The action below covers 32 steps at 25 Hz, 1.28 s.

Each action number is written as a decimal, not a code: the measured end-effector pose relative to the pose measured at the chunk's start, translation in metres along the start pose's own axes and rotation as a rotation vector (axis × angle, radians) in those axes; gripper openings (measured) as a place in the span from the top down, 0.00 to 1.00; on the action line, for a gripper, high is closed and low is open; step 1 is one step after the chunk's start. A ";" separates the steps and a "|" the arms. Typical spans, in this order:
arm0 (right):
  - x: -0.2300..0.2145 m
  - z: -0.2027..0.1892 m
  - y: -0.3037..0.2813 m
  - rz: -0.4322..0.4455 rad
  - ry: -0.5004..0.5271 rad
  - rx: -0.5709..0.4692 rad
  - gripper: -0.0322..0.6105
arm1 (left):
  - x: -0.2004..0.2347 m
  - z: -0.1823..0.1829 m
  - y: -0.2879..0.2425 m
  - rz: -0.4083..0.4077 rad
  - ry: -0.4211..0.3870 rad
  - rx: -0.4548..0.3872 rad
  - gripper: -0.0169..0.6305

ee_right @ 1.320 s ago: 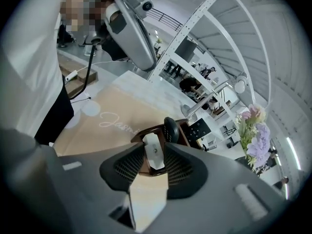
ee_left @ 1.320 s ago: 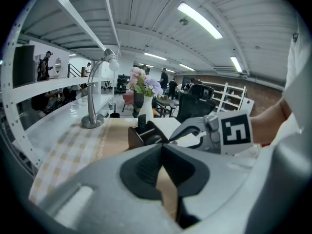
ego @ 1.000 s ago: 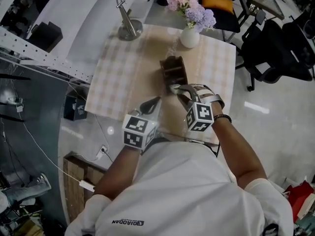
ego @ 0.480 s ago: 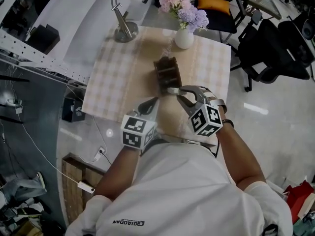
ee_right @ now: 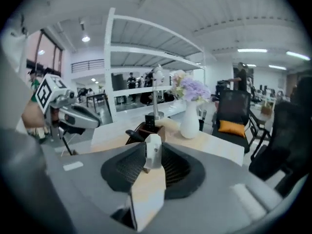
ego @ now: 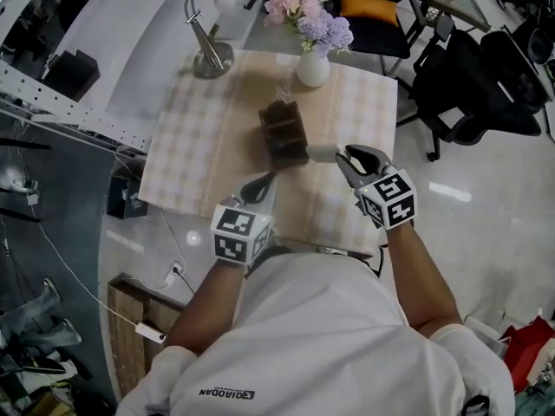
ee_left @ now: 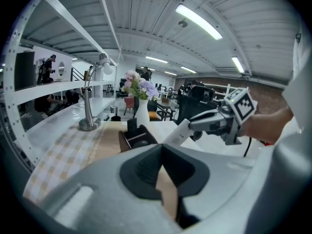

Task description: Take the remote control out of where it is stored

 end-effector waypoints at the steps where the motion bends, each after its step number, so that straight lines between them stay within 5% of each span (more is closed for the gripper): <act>1: -0.010 -0.004 0.005 -0.016 -0.064 -0.024 0.79 | -0.002 0.000 0.000 0.000 -0.001 -0.001 0.97; 6: -0.051 -0.028 0.011 -0.076 -0.299 -0.100 0.79 | -0.006 0.000 0.001 0.005 -0.006 -0.002 0.97; 15: -0.079 -0.077 -0.020 -0.055 -0.671 -0.101 0.79 | -0.002 -0.002 0.005 0.032 0.010 -0.001 0.97; 30: -0.140 -0.111 -0.035 -0.211 -0.772 -0.101 0.76 | 0.005 -0.011 0.016 0.064 0.035 0.015 0.97; 32: -0.148 -0.123 -0.036 -0.245 -0.765 -0.059 0.94 | 0.005 -0.012 0.017 0.068 0.037 0.017 0.97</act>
Point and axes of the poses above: the fingertips, and each gripper's own axes: y backward along the fingers, x to its left, z out of its top, the point moved 1 cm from there along y, backward along the fingers, and after that the axes turned 10 degrees about z, right-handed, at the moved point
